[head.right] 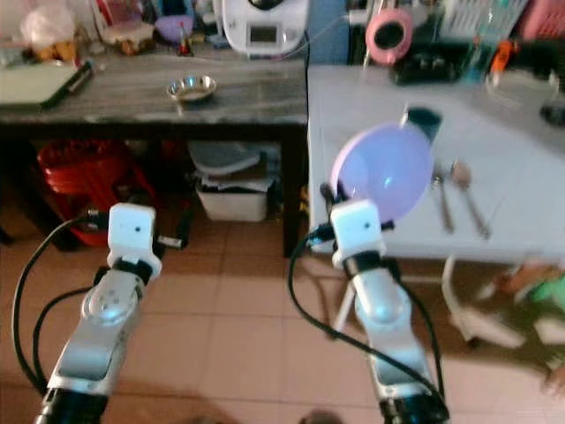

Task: Setting the table

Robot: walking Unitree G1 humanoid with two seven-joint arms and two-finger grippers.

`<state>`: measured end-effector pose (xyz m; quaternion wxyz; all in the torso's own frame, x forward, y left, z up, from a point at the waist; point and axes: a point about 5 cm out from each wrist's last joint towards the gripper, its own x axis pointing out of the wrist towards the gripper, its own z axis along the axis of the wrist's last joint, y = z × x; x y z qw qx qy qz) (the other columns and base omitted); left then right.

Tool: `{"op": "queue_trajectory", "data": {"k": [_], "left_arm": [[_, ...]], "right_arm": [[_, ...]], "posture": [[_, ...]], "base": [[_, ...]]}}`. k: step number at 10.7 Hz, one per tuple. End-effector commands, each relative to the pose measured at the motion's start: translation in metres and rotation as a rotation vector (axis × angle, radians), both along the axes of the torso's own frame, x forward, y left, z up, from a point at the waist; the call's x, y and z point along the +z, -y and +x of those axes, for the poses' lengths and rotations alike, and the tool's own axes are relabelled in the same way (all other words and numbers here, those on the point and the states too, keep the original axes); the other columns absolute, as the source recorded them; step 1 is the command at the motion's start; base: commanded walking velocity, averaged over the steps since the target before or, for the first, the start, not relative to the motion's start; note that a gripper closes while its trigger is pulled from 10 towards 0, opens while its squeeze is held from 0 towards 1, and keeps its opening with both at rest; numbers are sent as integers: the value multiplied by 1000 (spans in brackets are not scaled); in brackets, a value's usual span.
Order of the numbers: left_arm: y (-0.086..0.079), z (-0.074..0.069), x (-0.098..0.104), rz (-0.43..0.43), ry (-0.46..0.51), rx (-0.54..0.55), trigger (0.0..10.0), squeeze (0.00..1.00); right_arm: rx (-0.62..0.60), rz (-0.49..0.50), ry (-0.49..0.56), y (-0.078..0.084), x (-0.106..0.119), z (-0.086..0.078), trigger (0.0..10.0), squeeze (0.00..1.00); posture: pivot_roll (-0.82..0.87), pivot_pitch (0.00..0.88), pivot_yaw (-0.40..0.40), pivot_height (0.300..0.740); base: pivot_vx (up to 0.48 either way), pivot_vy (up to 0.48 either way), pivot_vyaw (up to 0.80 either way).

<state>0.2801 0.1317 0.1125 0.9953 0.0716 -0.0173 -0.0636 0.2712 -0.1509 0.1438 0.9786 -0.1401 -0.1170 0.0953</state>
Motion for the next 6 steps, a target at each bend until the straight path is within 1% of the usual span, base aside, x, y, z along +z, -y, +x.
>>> {"op": "queue_trajectory", "data": {"k": [1, 2, 3, 6], "left_arm": [[-2, 0, -1, 18, 2, -6, 10000, 0], [-2, 0, -2, 15, 1, -8, 10000, 0], [-2, 0, -4, -16, -17, -8, 10000, 0], [-1, 1, -4, -16, -9, -12, 10000, 0]], "right_arm": [[6, 6, 16, -4, 7, 2, 10000, 0], [7, 4, 4, -4, 7, 0, 10000, 0], [8, 3, -15, -5, 5, 0, 10000, 0], [29, -4, -35, -9, 3, -4, 10000, 0]], "posture": [[-38, 0, 60, 740], [-37, 0, 59, 740], [-38, 0, 60, 740], [-46, 0, 62, 740]], "base": [[401, 262, 0], [420, 0, 0], [420, 0, 0], [419, 0, 0]]}}
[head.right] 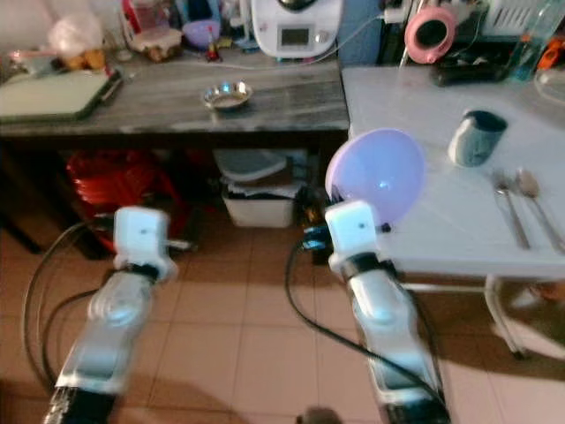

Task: Setting the table

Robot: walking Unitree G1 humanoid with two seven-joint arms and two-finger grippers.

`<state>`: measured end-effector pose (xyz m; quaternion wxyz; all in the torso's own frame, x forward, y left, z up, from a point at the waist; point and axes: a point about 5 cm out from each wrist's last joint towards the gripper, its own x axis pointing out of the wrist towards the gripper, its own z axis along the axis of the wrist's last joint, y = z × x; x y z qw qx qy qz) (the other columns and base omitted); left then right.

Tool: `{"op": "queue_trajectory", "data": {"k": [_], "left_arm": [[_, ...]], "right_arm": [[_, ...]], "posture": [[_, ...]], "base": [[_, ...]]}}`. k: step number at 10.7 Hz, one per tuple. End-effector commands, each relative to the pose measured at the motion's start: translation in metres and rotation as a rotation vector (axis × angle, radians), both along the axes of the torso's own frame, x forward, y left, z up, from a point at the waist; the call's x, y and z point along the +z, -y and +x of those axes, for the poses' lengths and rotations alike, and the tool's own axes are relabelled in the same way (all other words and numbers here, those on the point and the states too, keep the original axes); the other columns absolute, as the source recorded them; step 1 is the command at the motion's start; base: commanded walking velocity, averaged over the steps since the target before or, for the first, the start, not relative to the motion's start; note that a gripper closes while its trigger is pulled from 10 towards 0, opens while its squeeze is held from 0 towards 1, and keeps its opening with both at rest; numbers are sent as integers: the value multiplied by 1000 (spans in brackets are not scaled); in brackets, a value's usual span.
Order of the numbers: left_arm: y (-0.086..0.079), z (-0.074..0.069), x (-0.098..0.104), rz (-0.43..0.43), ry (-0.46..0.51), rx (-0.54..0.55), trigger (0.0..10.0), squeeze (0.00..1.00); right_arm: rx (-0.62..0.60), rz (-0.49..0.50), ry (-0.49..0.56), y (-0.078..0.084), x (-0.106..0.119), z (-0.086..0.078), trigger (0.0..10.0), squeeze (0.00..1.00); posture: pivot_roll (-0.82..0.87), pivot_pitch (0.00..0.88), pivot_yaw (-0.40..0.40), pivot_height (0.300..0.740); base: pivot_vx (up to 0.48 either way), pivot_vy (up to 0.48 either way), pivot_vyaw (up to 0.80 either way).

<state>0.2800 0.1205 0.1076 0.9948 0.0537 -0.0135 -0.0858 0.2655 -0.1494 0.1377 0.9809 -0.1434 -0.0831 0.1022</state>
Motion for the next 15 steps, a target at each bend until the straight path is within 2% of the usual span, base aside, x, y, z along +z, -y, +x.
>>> {"op": "queue_trajectory", "data": {"k": [1, 8, 11, 15], "left_arm": [[-12, 1, 1, 19, 4, 27, 10000, 0], [-10, 2, 1, 27, 8, 10, 10000, 0], [-9, 2, 4, 50, 39, 3, 10000, 0], [-6, 1, 8, 30, 49, -5, 10000, 0]], "right_arm": [[35, 2, 29, -8, 8, 1, 10000, 0], [44, 7, 17, -11, 8, 1, 10000, 0], [52, 4, 17, -12, 9, 2, 10000, 0], [80, -8, 19, -18, 9, 3, 10000, 0]], "posture": [[-48, 0, 63, 740], [-50, 0, 68, 740], [-49, 0, 69, 740], [-42, 0, 66, 740]], "base": [[394, 270, 0], [378, 293, 0], [372, 297, 0], [480, 0, 0]]}}
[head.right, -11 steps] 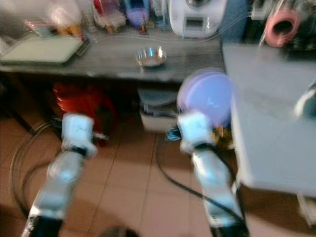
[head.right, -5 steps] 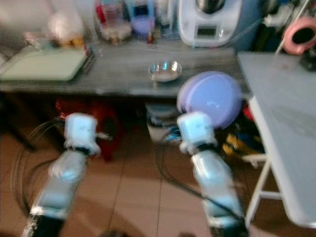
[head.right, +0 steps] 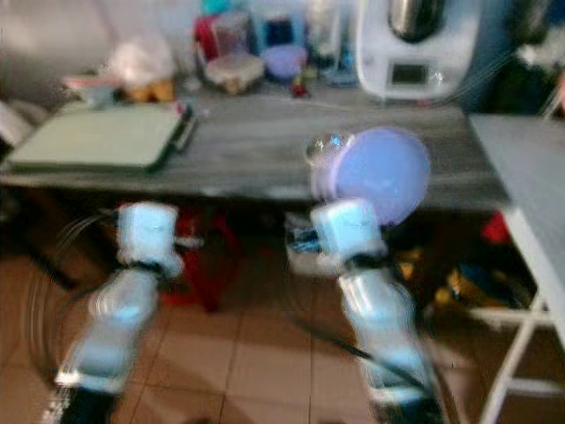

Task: Setting the table

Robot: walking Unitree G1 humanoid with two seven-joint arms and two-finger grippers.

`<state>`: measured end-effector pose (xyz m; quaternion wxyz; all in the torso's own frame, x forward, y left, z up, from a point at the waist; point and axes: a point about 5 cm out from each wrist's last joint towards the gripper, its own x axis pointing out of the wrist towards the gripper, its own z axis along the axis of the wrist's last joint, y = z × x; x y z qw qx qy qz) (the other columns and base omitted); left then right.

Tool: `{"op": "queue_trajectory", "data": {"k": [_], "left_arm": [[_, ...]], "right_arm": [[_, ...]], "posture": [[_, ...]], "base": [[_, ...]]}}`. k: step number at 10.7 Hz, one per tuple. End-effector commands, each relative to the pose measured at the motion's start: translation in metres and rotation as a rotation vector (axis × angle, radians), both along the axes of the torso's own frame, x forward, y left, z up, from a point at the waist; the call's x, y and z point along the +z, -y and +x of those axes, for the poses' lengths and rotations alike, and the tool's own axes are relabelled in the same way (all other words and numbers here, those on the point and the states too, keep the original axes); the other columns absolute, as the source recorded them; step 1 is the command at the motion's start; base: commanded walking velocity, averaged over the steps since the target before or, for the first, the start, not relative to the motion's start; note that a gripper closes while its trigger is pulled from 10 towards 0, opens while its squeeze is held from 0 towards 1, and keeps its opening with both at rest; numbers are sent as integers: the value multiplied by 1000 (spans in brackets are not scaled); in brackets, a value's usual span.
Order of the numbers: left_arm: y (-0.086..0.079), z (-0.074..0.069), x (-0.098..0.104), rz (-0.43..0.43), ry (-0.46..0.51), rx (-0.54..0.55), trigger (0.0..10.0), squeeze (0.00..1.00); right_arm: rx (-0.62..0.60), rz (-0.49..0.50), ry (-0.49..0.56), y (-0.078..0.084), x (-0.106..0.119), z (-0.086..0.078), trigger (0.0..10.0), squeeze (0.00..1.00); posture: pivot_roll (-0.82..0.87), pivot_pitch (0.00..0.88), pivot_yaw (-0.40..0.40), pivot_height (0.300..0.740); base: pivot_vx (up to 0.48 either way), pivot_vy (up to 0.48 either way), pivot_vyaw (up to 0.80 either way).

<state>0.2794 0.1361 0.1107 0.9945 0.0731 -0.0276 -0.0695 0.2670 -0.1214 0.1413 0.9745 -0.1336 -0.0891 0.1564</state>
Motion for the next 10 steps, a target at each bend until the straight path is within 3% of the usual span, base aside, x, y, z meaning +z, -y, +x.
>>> {"op": "queue_trajectory", "data": {"k": [1, 5, 6, 8, 10], "left_arm": [[9, 0, 3, -13, 5, -38, 10000, 0], [12, -3, 4, -6, 15, -65, 10000, 0], [11, -3, 5, -60, 12, -55, 10000, 0], [8, -3, 5, -94, 6, -35, 10000, 0], [10, -3, 6, -135, -24, -35, 10000, 0]], "right_arm": [[-24, -17, 24, 8, 6, 3, 10000, 0], [-36, -32, 34, 3, 7, 10, 10000, 0], [-31, -26, 31, 2, 6, 10, 10000, 0], [-1, -34, 24, -2, 6, 11, 10000, 0], [67, -126, 51, -18, 14, 24, 10000, 0]], "posture": [[-40, 0, 65, 740], [-31, 0, 68, 740], [-28, 0, 68, 740], [-24, 0, 71, 740], [-20, 0, 77, 740]], "base": [[480, 0, 0], [439, 0, 0], [439, 0, 0], [0, 0, 0], [0, 0, 0]]}}
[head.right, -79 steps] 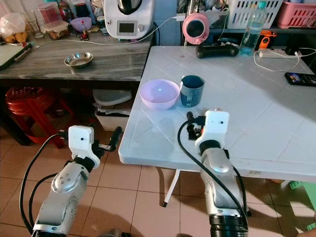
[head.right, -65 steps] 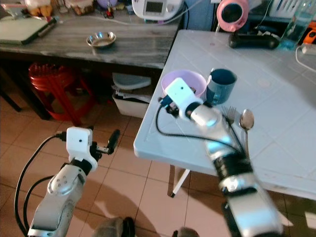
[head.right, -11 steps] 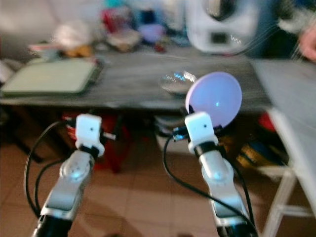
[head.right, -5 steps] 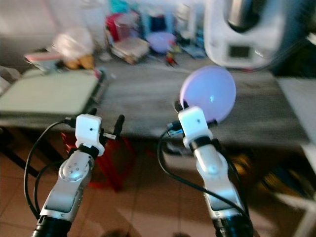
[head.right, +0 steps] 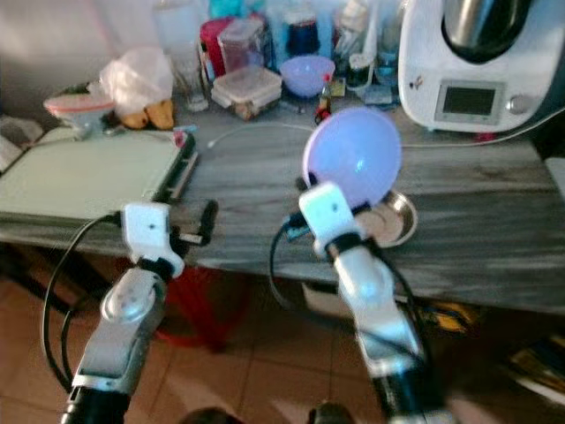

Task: Setting the table

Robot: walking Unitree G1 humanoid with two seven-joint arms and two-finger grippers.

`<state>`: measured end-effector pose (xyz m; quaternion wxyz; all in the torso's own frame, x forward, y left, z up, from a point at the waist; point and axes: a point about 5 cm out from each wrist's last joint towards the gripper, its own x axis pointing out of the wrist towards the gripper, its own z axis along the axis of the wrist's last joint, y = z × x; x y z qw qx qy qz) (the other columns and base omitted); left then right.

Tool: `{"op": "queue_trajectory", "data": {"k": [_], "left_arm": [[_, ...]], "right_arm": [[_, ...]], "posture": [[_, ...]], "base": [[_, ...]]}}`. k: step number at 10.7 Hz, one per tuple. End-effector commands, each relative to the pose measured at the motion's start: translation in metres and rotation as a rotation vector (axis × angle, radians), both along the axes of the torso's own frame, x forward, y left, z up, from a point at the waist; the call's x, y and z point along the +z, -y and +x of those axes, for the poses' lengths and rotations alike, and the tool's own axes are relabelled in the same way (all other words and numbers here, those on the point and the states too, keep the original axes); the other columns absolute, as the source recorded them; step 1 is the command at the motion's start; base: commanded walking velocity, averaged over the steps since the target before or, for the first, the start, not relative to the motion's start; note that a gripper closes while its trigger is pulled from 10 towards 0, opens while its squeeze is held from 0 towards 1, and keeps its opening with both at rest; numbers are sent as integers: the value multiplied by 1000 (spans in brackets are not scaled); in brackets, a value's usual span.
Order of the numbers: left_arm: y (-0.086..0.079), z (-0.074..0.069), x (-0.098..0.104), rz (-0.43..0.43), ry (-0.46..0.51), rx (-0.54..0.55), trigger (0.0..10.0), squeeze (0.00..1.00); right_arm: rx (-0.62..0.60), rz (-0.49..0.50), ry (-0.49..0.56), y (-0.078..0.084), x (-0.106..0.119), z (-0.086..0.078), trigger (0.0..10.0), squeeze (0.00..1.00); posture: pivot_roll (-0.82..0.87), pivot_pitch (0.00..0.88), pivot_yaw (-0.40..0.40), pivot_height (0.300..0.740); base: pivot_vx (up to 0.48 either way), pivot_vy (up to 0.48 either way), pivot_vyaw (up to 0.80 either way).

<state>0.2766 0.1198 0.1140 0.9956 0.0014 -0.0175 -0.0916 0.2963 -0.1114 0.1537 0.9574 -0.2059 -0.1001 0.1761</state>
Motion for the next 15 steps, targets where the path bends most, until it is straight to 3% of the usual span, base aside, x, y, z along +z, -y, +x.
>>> {"op": "queue_trajectory", "data": {"k": [1, 4, 6, 9, 13, 14, 15], "left_arm": [[-9, -2, 2, 7, -2, 18, 10000, 0], [-13, -11, -2, 9, -50, 13, 10000, 0], [-13, -10, -1, 14, -57, -5, 10000, 0], [-13, -9, 0, 20, -73, -15, 10000, 0], [-15, -9, -1, 31, -91, -11, 10000, 0], [-17, -8, -6, 42, -111, 3, 10000, 0], [-17, -8, -6, 39, -117, 4, 10000, 0]], "right_arm": [[38, -35, -6, -10, 4, 9, 10000, 0], [34, -93, -106, -4, 10, 46, 10000, 0], [56, -142, -165, -7, 10, 58, 10000, 0], [139, -168, -246, -20, 5, 63, 10000, 0], [182, -214, -343, -20, -10, 62, 10000, 0], [178, -228, -363, -18, -10, 61, 10000, 796], [178, -238, -369, -17, -10, 60, 10000, 788]], "posture": [[-8, 14, 77, 740], [10, 56, 95, 740], [11, 69, 107, 740], [18, 73, 112, 740], [20, 69, 111, 740], [17, 64, 110, 740], [17, 63, 109, 740]], "base": [[0, 0, 0], [0, 0, 0], [0, 0, 0], [0, 0, 0], [0, 0, 0], [0, 0, 0], [0, 0, 0]]}}
